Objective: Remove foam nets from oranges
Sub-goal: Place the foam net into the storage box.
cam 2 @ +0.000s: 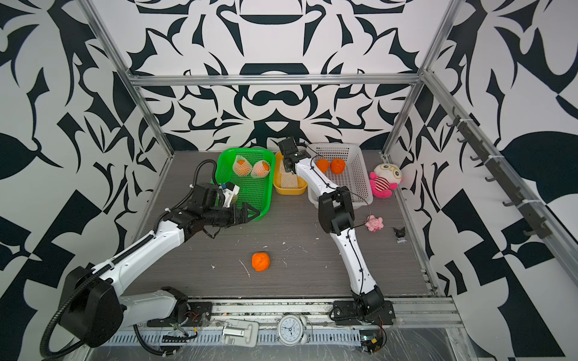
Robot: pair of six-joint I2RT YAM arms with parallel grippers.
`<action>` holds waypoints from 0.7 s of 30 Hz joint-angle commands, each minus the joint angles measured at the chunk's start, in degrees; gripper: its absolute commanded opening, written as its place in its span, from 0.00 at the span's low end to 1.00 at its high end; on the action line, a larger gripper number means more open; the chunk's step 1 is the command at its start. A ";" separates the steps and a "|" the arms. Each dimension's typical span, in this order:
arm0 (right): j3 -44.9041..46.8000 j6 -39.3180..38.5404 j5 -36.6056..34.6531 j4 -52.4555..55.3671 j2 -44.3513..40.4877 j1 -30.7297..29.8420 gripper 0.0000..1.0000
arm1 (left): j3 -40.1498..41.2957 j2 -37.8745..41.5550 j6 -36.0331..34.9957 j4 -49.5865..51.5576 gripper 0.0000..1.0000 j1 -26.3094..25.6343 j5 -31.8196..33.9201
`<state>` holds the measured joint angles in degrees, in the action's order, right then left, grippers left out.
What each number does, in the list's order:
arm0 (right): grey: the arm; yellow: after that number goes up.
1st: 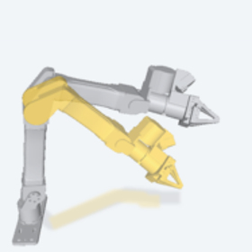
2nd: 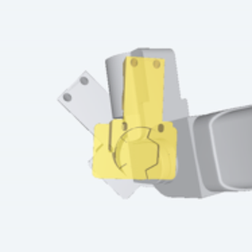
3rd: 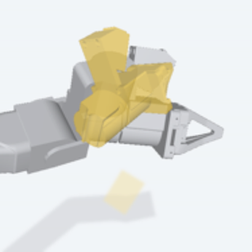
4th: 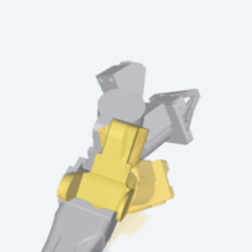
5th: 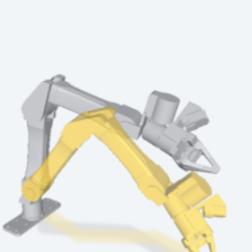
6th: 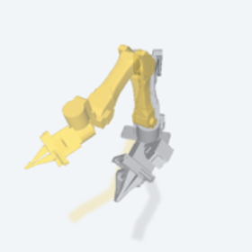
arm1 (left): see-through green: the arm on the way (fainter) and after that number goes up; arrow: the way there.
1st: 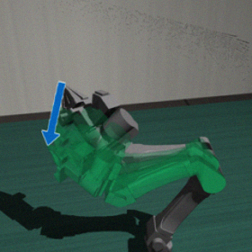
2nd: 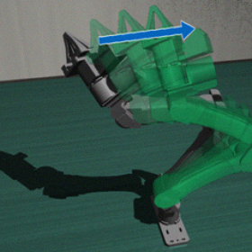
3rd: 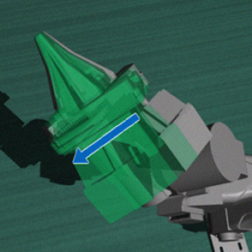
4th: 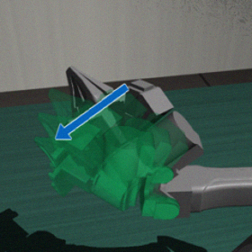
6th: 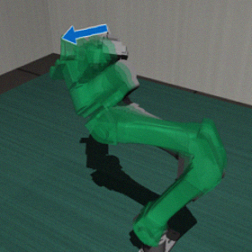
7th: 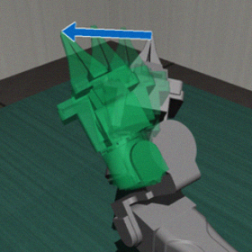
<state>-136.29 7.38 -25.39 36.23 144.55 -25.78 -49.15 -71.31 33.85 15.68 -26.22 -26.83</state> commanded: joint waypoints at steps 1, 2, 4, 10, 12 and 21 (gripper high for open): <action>-2.57 0.61 -0.62 -0.02 -0.80 -0.16 0.00 | 0.88 1.08 0.08 -0.13 0.99 0.28 -0.85; -2.79 0.79 -0.33 -0.02 -0.47 -0.17 0.00 | 0.96 1.16 0.21 -0.13 0.99 0.29 -0.88; -3.42 0.95 0.07 0.17 0.12 -0.15 0.03 | 1.14 1.26 0.22 -0.21 1.00 0.25 -0.94; -4.77 1.10 1.39 0.51 0.52 -0.18 0.15 | 1.51 1.94 0.35 -0.21 0.99 0.21 -0.72; -4.86 1.14 1.71 0.43 0.09 -0.24 0.20 | 1.51 1.96 0.41 -0.30 0.99 0.23 -0.72; -4.99 0.54 2.39 0.20 -3.02 -0.67 0.40 | 1.94 1.96 0.87 -1.14 0.99 0.23 -1.10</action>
<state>-138.93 7.79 -23.11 36.62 146.58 -26.00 -48.42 -70.46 34.44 15.49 -26.20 -27.00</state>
